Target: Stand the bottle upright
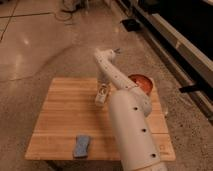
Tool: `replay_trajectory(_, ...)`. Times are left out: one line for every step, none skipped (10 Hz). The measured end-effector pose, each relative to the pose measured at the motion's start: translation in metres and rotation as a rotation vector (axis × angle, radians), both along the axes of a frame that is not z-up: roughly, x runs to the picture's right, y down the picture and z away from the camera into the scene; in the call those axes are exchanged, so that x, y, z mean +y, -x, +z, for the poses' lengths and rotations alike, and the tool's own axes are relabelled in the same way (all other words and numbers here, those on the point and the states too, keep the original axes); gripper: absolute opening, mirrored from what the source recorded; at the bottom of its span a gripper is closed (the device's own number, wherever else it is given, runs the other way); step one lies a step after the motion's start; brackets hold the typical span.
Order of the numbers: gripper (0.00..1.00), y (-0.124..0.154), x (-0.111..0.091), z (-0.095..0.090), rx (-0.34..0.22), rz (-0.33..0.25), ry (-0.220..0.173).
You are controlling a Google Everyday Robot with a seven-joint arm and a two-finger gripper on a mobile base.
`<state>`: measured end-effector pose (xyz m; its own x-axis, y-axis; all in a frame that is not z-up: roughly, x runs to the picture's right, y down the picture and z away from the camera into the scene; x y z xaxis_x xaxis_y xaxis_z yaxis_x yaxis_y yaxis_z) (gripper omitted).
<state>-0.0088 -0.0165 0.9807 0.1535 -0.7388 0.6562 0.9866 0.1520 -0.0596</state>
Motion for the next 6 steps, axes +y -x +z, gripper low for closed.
replay_trajectory(0.00,-0.003,-0.010,-0.007,-0.032,-0.001,-0.027)
replay_trajectory(0.00,-0.006,-0.022,-0.016,-0.080,0.002,-0.067)
replay_trajectory(0.00,-0.007,-0.032,-0.027,-0.129,0.011,-0.106)
replay_trajectory(0.00,-0.010,-0.038,-0.036,-0.162,0.022,-0.136)
replay_trajectory(0.00,-0.019,-0.047,-0.053,-0.214,0.046,-0.186)
replay_trajectory(0.00,-0.026,-0.049,-0.065,-0.245,0.058,-0.217)
